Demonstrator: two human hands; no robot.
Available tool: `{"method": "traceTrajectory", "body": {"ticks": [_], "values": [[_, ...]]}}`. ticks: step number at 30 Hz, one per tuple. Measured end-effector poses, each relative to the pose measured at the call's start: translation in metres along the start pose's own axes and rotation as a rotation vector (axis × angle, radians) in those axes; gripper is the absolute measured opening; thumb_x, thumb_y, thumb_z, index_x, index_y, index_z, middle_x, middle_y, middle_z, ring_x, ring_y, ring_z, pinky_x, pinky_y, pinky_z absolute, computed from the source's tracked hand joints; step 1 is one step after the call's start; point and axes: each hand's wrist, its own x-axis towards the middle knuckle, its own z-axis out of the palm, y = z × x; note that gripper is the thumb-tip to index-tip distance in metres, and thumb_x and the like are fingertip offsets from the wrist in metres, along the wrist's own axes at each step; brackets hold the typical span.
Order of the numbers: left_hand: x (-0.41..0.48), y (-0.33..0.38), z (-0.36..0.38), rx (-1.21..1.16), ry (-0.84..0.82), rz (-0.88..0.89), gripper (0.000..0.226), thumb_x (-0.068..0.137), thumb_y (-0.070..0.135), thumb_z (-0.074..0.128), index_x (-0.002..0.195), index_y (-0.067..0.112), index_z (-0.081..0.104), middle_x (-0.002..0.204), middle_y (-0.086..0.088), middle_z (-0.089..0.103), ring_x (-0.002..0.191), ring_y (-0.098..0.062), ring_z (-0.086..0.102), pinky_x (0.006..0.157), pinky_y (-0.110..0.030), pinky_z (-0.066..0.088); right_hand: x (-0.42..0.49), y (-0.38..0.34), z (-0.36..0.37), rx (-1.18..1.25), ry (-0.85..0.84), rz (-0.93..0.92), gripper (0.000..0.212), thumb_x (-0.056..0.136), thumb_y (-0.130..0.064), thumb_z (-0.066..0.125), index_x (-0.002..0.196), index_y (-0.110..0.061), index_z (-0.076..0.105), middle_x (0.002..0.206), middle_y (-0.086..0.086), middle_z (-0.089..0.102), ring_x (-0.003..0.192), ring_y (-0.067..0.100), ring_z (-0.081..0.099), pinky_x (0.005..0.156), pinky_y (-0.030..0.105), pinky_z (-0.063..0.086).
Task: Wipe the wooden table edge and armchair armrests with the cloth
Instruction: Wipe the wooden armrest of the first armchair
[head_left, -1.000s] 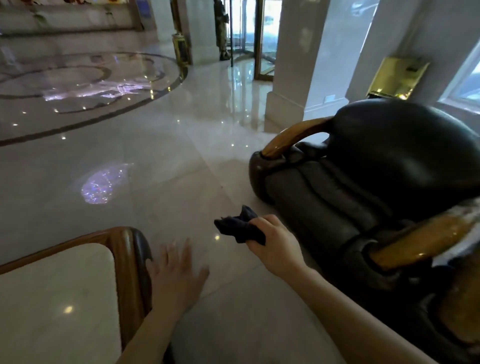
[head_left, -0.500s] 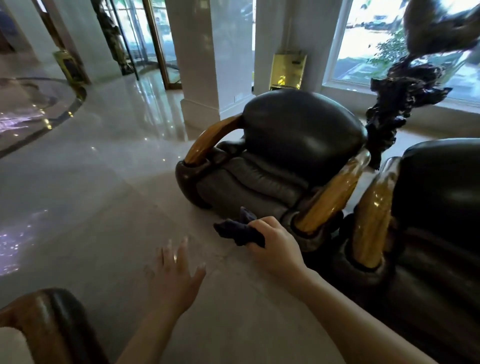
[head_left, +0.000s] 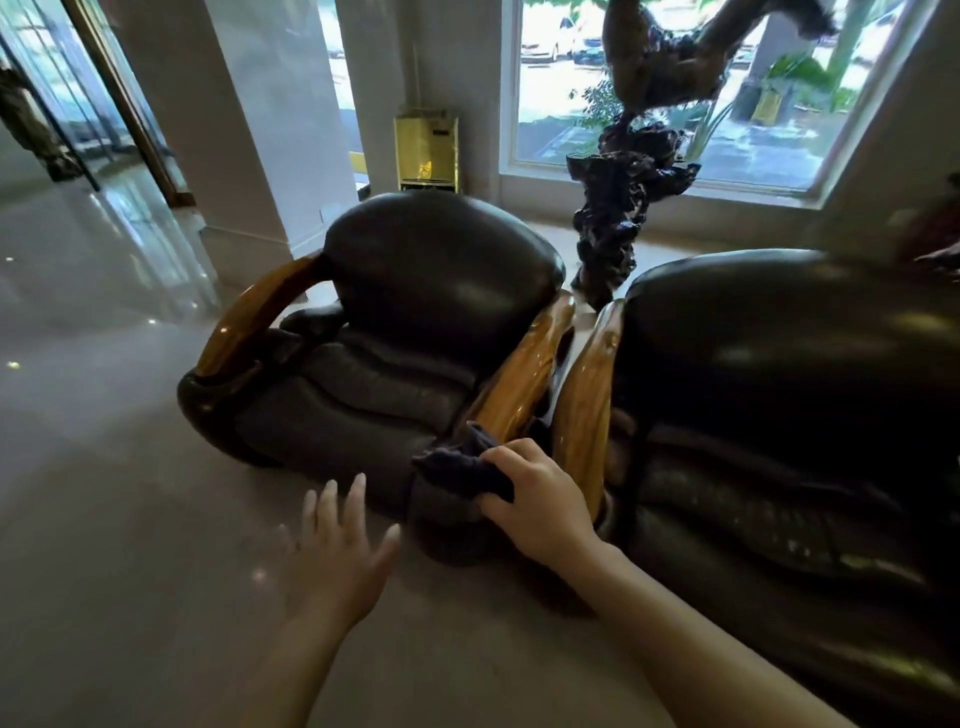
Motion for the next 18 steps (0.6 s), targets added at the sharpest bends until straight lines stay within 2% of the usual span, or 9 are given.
{"method": "traceTrajectory", "body": {"ticks": [6,9,12,18], "values": [[0.031,0.065,0.029,0.044,-0.048,0.1,0.083,0.082,0.075,0.018,0.153,0.036,0.0,0.164,-0.004,0.008,0.15,-0.024,-0.001,0.116,-0.059,0.008,0.002,0.059,-0.037,-0.013,0.067,0.093,0.043,0.086,-0.038,0.068,0.128,-0.033,0.057,0.126,-0.011,0.054,0.108,0.014,0.058,0.085,0.033,0.054],[0.043,0.087,0.041,0.029,-0.064,0.151,0.081,0.084,0.073,0.023,0.153,0.035,0.006,0.163,-0.006,0.013,0.15,-0.025,0.002,0.116,-0.06,0.01,0.003,0.085,-0.041,-0.018,0.07,0.136,0.043,0.087,-0.037,0.069,0.127,-0.037,0.056,0.125,-0.014,0.053,0.108,0.012,0.058,0.087,0.034,0.054],[0.062,0.108,0.056,0.028,-0.115,0.171,0.08,0.087,0.07,0.027,0.154,0.034,0.004,0.164,-0.005,0.01,0.15,-0.025,-0.001,0.117,-0.06,0.008,0.007,0.112,-0.038,-0.023,0.068,0.174,0.041,0.086,-0.039,0.068,0.125,-0.04,0.055,0.125,-0.017,0.051,0.106,0.008,0.057,0.086,0.034,0.055],[0.126,0.144,0.091,0.022,-0.199,0.242,0.081,0.085,0.072,0.021,0.153,0.033,-0.001,0.164,-0.006,0.007,0.15,-0.025,-0.005,0.117,-0.06,0.005,0.047,0.162,-0.031,-0.045,0.055,0.284,0.044,0.083,-0.045,0.069,0.124,-0.043,0.054,0.122,-0.023,0.049,0.102,0.002,0.056,0.078,0.02,0.052]]}}
